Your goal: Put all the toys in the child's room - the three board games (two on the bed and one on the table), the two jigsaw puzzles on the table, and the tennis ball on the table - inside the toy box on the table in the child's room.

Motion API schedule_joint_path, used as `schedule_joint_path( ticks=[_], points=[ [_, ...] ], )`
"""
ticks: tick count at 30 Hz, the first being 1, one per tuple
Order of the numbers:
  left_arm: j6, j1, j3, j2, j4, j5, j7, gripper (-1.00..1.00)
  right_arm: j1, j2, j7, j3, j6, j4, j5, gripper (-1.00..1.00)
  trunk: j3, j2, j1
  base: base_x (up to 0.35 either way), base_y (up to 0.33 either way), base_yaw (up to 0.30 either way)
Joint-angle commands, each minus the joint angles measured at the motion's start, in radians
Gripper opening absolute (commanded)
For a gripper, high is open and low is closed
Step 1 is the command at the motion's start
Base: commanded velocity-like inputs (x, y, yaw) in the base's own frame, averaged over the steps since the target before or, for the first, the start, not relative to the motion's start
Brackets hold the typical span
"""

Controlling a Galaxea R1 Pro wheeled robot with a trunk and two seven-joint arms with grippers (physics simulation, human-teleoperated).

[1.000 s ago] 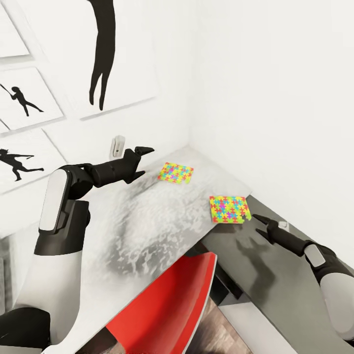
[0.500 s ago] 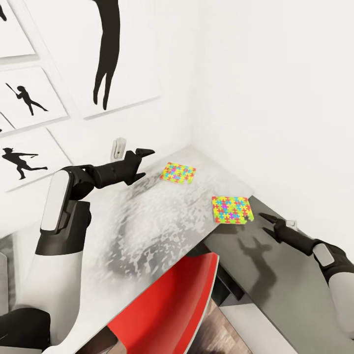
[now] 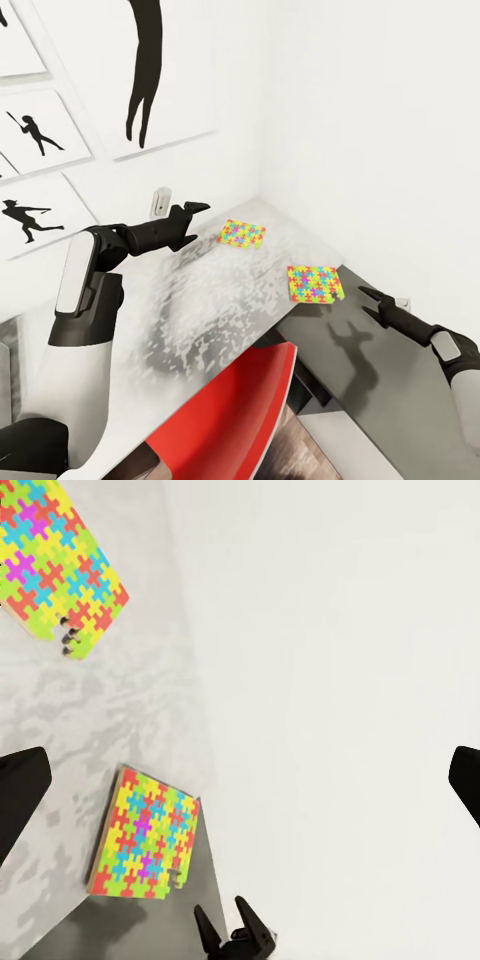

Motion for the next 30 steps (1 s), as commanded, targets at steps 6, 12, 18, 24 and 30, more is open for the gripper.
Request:
schedule_joint_path(
  ticks=[6, 12, 18, 24, 30],
  points=[
    [0.000, -0.001, 0.001, -0.001, -0.001, 0.009, 0.010, 1.00, -0.001, 0.000, 0.002, -0.015, 0.005, 0.000, -0.001, 1.00, -0.009, -0.002, 0.001, 0.000, 0.000, 0.000],
    [0.000, -0.002, 0.001, -0.001, -0.001, 0.009, 0.010, 1.00, -0.001, -0.001, 0.003, -0.020, 0.005, 0.000, -0.001, 1.00, -0.017, -0.002, 0.001, 0.000, 0.000, 0.000],
    [0.000, -0.003, 0.001, -0.001, 0.000, 0.009, 0.010, 1.00, -0.001, -0.001, 0.003, -0.022, 0.005, 0.001, 0.000, 1.00, -0.027, -0.002, 0.001, 0.000, 0.000, 0.000],
    [0.000, -0.004, 0.001, -0.001, 0.002, 0.009, 0.010, 1.00, -0.001, -0.001, 0.003, -0.023, 0.005, 0.001, 0.000, 1.00, -0.036, -0.002, 0.001, 0.000, 0.000, 0.000],
    [0.000, -0.006, 0.001, -0.001, 0.005, 0.009, 0.010, 1.00, -0.001, 0.000, 0.003, -0.023, 0.005, 0.001, 0.000, 1.00, -0.046, -0.002, 0.001, 0.000, 0.000, 0.000]
  ],
)
